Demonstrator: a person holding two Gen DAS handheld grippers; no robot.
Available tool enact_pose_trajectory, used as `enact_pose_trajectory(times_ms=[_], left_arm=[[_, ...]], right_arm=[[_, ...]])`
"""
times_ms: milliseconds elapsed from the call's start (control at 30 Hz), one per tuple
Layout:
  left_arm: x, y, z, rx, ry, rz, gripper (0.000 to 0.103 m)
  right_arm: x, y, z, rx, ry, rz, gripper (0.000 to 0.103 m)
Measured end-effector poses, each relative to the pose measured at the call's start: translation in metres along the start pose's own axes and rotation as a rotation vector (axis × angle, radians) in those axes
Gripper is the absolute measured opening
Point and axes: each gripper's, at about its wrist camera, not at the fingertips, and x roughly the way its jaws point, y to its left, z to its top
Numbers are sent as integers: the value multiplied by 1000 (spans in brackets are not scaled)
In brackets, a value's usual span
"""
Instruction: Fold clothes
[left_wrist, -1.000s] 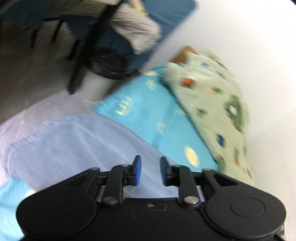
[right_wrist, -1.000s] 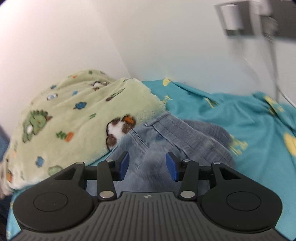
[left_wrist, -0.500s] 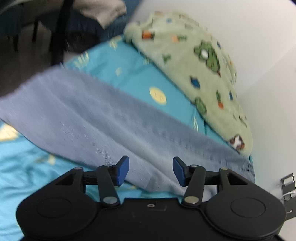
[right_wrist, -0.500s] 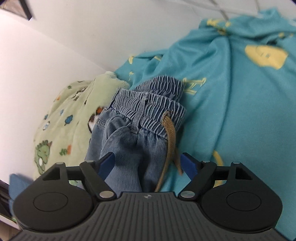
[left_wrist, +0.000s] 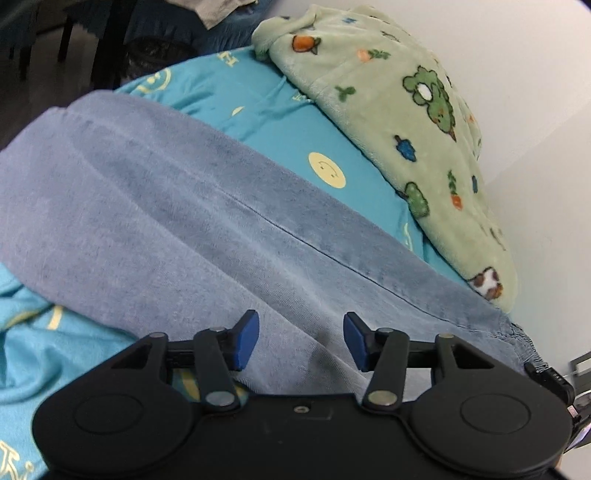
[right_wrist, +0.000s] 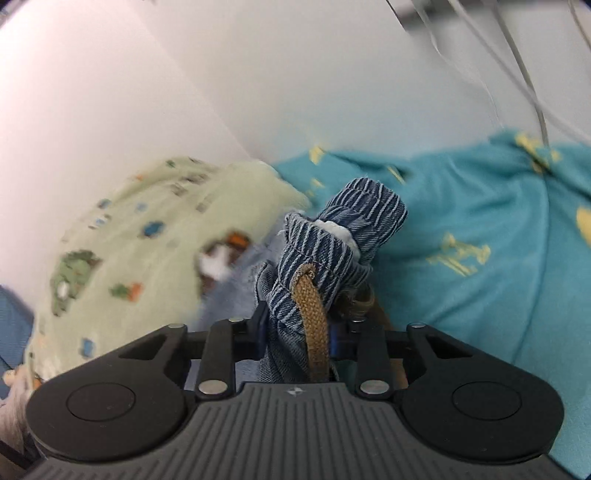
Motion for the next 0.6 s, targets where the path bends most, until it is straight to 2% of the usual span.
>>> enact_pose_trajectory(times_ms=[167,233,367,433,533,600], left_arm=[[-14,7,0,-47,15,-51,48],[-19,10,0,-62,21,-60,48],[-30,12,0,-53,16,-72,49],[-30,14,0,-77,36,-98,49],[-30,22,3,-147,56,-134,49],[-31,27,6,-155,46,-114,49]], right_arm=[[-66,43,10,7,-135,77,29],[-91,60,18,-42,-193,84,28],[-125,57,43,-100,-244,89,29],[-126,46,46,-157,-223,51,29],[-98,9,35,-151,-78,-45,30],[-68,-21,18,-137,43,-136,30]])
